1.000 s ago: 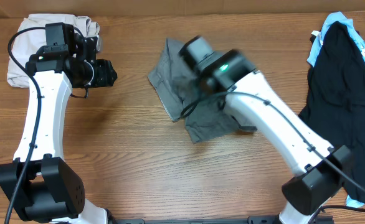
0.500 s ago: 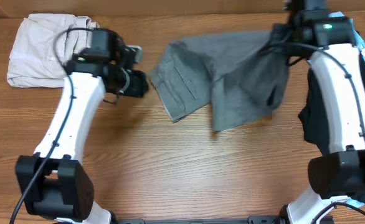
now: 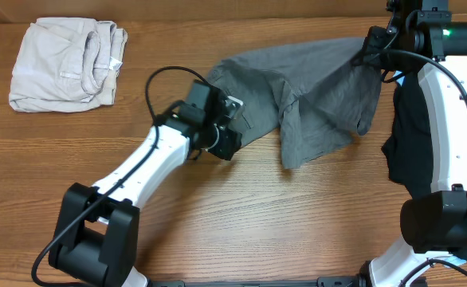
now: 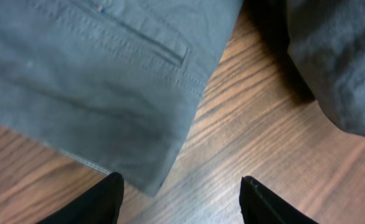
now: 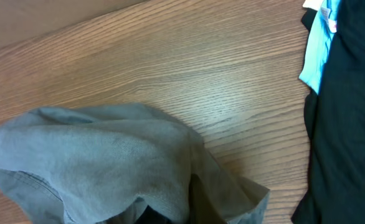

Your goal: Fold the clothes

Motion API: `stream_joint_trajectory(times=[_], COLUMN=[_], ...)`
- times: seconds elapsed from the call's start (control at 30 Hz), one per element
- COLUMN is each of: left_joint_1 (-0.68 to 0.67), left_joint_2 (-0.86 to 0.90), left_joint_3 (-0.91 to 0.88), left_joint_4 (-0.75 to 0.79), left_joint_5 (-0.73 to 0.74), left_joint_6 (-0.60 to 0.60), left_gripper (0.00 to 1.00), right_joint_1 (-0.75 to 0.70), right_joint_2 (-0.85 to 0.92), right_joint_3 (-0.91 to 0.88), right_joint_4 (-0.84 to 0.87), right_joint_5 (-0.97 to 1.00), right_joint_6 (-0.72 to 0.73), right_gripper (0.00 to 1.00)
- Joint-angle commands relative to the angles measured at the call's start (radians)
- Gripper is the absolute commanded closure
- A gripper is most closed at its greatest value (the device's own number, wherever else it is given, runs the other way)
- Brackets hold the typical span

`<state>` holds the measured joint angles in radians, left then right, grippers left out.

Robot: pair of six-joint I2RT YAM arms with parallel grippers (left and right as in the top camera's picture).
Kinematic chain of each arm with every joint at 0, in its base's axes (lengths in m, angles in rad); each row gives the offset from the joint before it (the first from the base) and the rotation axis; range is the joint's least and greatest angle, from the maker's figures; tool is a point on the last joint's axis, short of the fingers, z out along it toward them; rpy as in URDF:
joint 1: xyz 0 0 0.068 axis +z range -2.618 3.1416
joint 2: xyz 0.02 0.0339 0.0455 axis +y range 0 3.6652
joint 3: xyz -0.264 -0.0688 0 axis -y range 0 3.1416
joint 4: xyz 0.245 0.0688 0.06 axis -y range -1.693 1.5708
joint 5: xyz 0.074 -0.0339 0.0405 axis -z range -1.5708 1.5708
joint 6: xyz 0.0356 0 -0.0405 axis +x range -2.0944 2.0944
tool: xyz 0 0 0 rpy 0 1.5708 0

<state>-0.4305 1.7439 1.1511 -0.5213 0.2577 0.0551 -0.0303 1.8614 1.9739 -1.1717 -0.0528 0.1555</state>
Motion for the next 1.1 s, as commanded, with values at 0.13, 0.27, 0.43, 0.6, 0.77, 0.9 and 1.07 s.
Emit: stream_joint_trajectory(times=[0.13,0.27,0.43,0.6,0.77,0.9,1.07], left_joint_1=[-0.035,-0.035,-0.035,-0.035,-0.035,-0.032,-0.014], left_joint_2=[0.005,0.04,0.131,0.156,0.158,0.159,0.13], left_joint_3=[-0.055,-0.061,-0.061,-0.061,-0.061,-0.06,0.033], left_joint_4=[0.063,0.078,0.116,0.108,0.11,0.125,0.02], left_joint_5=[-0.159,-0.161,-0.161,-0.161,-0.161,-0.186,-0.273], left_joint_6=[0.017,0.051,0.081,0.08,0.08,0.068,-0.038], left_gripper=[0.37,0.32,0.27,0.29,0.5,0.96,0.96], right_joint_1=[-0.003,-0.003,-0.003,-0.003,-0.003,-0.003,-0.003], right_joint_2=[-0.014,-0.014,-0.014,-0.014,-0.014,-0.014,-0.014], right_joint_3=[0.029,0.029,0.029,0.029,0.029,0.029,0.03], right_joint_4=[-0.004,-0.005,-0.011,-0.012,-0.012,-0.019,-0.039], right_joint_5=[-0.005,-0.005,-0.005,-0.005,-0.005,-0.005,-0.005], right_joint_6=[-0.007,-0.007,-0.007,-0.007,-0.006,-0.006,-0.007], right_gripper=[0.96,0.96,0.96,0.96,0.96,0.96,0.96])
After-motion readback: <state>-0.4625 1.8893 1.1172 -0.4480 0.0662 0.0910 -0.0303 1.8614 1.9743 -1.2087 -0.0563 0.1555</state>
